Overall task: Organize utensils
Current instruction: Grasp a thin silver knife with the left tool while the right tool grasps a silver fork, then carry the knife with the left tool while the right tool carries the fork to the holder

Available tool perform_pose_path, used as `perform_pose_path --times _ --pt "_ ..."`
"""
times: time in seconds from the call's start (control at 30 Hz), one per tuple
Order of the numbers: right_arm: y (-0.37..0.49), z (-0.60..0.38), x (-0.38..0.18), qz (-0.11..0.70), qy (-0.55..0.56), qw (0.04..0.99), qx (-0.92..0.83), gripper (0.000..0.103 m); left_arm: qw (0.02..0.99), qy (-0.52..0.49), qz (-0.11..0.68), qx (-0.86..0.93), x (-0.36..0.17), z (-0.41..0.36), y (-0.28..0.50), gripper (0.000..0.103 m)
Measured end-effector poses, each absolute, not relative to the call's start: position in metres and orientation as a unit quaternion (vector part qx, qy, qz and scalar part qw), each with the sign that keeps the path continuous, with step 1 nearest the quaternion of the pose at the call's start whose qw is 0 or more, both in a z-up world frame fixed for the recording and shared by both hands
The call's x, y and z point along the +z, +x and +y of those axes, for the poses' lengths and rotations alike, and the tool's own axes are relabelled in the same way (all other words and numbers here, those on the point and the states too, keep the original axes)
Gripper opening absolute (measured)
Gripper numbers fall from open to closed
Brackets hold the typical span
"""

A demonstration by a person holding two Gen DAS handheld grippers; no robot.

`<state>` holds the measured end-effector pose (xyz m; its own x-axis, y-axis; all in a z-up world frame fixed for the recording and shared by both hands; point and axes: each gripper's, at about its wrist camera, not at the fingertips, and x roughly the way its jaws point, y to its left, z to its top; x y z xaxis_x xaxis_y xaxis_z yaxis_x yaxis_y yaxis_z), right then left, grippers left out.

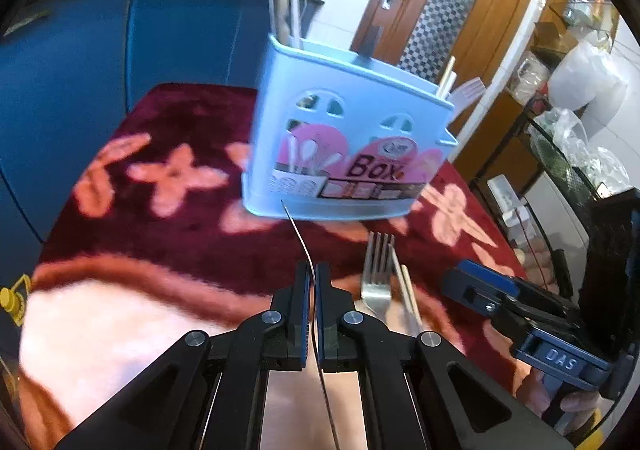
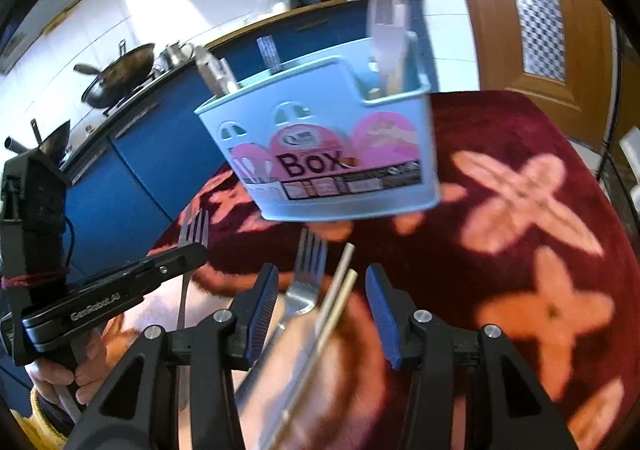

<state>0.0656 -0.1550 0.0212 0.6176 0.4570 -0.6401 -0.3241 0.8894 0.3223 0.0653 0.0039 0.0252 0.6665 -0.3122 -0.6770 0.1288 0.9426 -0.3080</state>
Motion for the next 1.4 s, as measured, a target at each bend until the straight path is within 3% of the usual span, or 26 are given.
perform_pose_path --times 0.37,0.5,0.63,0.9,1.4 --pt "0.105 -0.123 0.006 0.396 0.040 0.880 0.259 0.048 0.916 -0.120 0.369 -0.105 0.033 0.022 0.060 0.002" --pt "0.114 -0.115 -0.002 0.412 0.037 0.869 0.271 0.035 0.916 -0.121 0.367 -0.105 0.033 0.024 0.059 0.002" --pt "0.114 -0.116 -0.003 0.411 0.042 0.867 0.279 0.010 0.917 -0.121 0.364 -0.106 0.034 0.023 0.058 0.002" --pt "0.097 -0.130 0.013 0.379 0.066 0.877 0.287 0.003 0.921 -0.123 0.352 -0.109 0.041 0.021 0.053 0.002" --pt "0.045 -0.158 0.091 0.232 0.041 0.948 0.214 0.004 0.944 -0.111 0.283 -0.126 0.086 0.011 0.033 0.001"
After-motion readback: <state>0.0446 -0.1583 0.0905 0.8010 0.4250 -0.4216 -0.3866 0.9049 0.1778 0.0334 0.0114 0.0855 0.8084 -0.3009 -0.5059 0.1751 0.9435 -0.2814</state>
